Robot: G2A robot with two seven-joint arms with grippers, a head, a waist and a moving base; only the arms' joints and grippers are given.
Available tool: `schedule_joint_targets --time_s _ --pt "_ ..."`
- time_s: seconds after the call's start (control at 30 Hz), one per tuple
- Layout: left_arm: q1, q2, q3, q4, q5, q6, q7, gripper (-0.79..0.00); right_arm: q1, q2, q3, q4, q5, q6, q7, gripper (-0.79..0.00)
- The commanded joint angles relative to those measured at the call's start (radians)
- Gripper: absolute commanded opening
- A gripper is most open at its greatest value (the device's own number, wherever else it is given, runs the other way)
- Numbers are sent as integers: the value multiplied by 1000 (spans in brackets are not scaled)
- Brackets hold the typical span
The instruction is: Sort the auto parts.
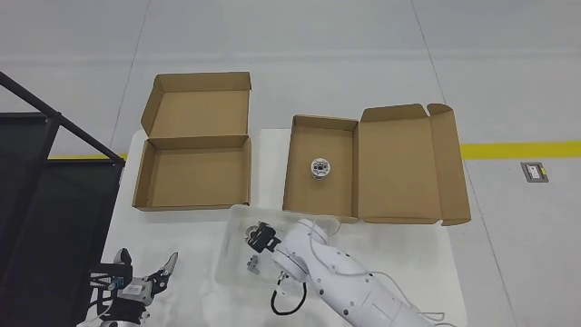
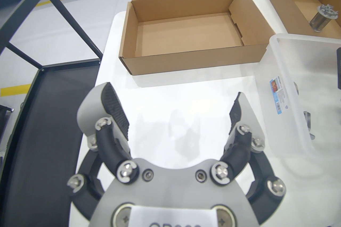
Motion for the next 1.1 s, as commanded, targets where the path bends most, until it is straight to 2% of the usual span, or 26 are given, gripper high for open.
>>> schedule_joint_targets --time_s 0.0,0.1,0.2,0.4,0.67,0.77,0.97,1.07 --pt "0 0 0 0 0 0 0 0 0 -3 0 4 0 -1 3 -437" --pt "0 0 0 0 0 0 0 0 0 -8 4 17 7 -5 4 -456" --pt "0 0 0 0 0 0 0 0 -2 -12 6 27 8 -9 -3 -520" --pt "0 0 0 0 0 0 0 0 -10 -18 9 34 0 -6 -6 -505" --pt "0 0 0 0 0 0 0 0 -15 -25 14 37 -10 -11 -5 -523" --pt "0 0 0 0 0 0 0 0 -14 -29 15 46 -14 -12 -8 -579" --pt "0 0 0 0 0 0 0 0 -9 -38 17 66 -15 -16 -15 -622" --pt "0 0 0 0 0 0 0 0 -4 -43 19 75 -17 -16 -16 -668"
